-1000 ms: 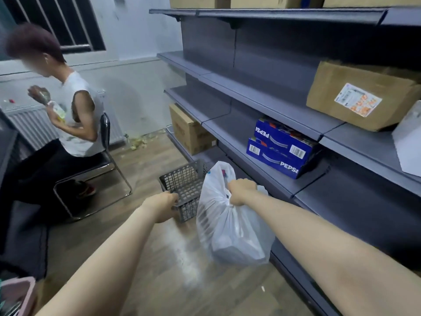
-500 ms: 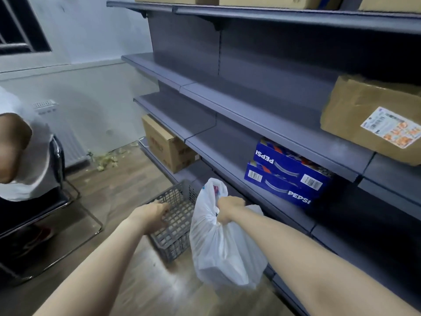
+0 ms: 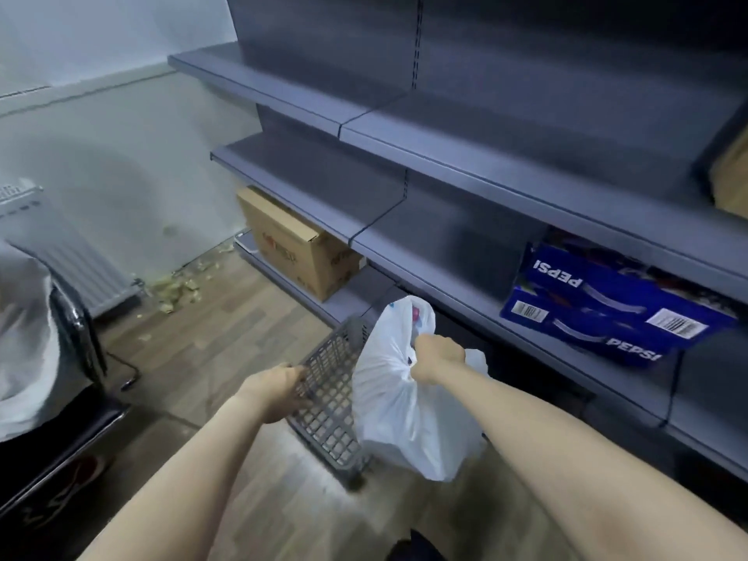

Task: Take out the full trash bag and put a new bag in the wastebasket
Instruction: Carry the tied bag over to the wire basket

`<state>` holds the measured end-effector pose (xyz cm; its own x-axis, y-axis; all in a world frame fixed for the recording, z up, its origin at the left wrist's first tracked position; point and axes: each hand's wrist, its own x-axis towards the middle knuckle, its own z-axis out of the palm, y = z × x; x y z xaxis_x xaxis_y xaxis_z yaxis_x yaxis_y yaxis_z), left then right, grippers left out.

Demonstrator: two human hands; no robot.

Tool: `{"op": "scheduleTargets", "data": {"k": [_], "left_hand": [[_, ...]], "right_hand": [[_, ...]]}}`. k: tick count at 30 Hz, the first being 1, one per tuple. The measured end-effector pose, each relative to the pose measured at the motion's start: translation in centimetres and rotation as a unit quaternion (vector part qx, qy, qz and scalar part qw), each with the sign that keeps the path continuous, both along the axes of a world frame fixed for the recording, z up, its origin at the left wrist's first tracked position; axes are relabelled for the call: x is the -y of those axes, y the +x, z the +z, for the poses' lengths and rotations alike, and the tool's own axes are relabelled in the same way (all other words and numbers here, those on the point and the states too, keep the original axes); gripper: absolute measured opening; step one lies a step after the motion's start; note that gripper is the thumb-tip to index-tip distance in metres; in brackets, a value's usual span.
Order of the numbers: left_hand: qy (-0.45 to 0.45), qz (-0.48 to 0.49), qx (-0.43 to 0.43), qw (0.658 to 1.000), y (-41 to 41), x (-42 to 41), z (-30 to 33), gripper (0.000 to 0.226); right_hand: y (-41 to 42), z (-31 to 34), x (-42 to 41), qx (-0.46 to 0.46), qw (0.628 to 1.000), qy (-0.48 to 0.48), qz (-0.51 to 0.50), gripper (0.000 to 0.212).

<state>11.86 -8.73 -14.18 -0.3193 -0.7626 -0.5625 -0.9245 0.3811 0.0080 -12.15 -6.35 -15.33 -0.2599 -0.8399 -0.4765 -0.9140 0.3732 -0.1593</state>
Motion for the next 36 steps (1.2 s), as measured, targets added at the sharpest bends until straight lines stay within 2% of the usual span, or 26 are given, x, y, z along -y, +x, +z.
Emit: {"op": "scheduleTargets", "data": {"k": [2,7,15,17,19,21,26,29,32,36], "left_hand": [[-0.006,-0.01,0.023,1.0,1.1,2.3,-0.8,0.052],[-0.033,-0.039,0.06,0.997,0.9,7.8,-2.6,0.054],[-0.049,-0.056,0.009,0.997,-1.2,16.7,-6.0,0.056],[-0.035,-0.057,0.012,0.998,-1.3,18.7,-7.1,0.056],[-0.016,-0.06,0.019,0.998,-1.3,20.7,-8.4,0.057],[0.003,-0.079,0.024,0.997,-1.5,22.5,-9.9,0.057],[0.037,-0.142,0.021,0.989,-2.1,27.4,-14.4,0.056],[0.039,-0.19,0.023,0.981,-1.9,30.1,-17.6,0.056],[0.037,-0.229,0.032,0.972,-1.6,33.4,-22.1,0.055],[0.037,-0.245,0.028,0.968,-1.2,36.5,-28.3,0.055]], "right_hand": [[1.2,-0.9,1.7,0.032,0.999,-0.009,-0.026,0.03],[3.4,-3.7,6.6,0.099,0.992,-0.007,-0.075,0.01],[5.6,-9.7,14.3,0.132,0.98,0.023,-0.146,0.024],[6.0,-10.7,15.3,0.121,0.98,0.029,-0.158,0.007],[6.2,-12.0,16.2,0.114,0.977,0.027,-0.178,0.02],[6.2,-13.0,17.2,0.12,0.971,0.023,-0.206,0.023],[7.3,-16.9,20.1,0.134,0.943,0.011,-0.305,0.014],[8.0,-19.8,21.1,0.14,0.922,0.017,-0.362,0.017],[8.9,-24.3,22.4,0.153,0.899,0.018,-0.41,0.025],[9.1,-30.0,24.0,0.193,0.872,0.012,-0.449,0.017]]}}
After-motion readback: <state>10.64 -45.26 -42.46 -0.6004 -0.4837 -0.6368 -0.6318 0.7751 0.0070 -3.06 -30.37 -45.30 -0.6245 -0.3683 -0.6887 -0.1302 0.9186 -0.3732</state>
